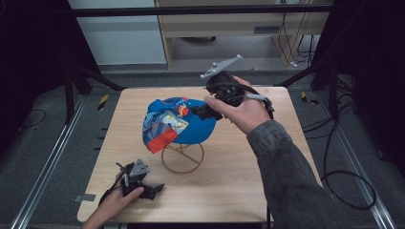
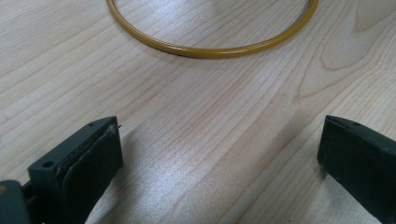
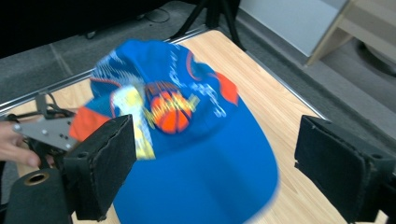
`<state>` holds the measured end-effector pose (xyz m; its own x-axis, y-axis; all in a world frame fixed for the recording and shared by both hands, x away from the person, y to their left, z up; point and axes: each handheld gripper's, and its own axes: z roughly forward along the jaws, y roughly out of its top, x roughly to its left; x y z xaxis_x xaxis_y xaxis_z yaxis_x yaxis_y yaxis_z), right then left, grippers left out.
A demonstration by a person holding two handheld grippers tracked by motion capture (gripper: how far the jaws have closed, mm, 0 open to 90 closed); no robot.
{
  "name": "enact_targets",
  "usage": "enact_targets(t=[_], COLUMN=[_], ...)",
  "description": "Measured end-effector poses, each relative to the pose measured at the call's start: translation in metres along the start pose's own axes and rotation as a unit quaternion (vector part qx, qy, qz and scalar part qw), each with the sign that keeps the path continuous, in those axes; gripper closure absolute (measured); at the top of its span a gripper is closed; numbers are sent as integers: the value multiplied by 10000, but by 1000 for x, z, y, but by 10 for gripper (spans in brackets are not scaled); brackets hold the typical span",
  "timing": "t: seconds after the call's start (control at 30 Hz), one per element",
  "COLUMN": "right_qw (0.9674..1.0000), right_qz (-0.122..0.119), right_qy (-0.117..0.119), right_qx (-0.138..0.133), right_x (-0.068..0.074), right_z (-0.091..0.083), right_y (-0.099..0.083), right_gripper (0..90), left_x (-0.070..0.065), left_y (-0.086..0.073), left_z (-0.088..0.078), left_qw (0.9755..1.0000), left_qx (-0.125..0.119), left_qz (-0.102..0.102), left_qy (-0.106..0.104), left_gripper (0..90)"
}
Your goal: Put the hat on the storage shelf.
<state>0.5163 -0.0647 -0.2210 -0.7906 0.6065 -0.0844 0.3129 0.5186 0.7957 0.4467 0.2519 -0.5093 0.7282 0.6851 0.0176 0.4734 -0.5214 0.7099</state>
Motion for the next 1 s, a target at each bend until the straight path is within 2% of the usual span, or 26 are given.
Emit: enact_targets(t=[0.17,0.47,0.77,0.9,1.0], right_qw=[9997,9984,9973,9961,9953], right_qz=[153,303,351,362,459], right_qy=[-162,-455,-644,-793,-832], right_qx=[-117,-140,-101,-126,-196], right_x=[-15,-32,-40,-40,-38], right_z=[-22,-44,-52,-53,-52], right_y=[-25,-64,-97,-118,-134], right_gripper=[113,112,112,112,112], left_x=[0,0,0,0,0], left_y=[0,0,0,0,0], left_z=[0,0,0,0,0], left_qw=[10000,10000,10000,10000,10000], left_qx=[6,-3,-7,-9,5], left_qz=[15,14,12,13,12], left_qy=[-11,-10,-7,-6,-13], left_gripper=[0,0,0,0,0])
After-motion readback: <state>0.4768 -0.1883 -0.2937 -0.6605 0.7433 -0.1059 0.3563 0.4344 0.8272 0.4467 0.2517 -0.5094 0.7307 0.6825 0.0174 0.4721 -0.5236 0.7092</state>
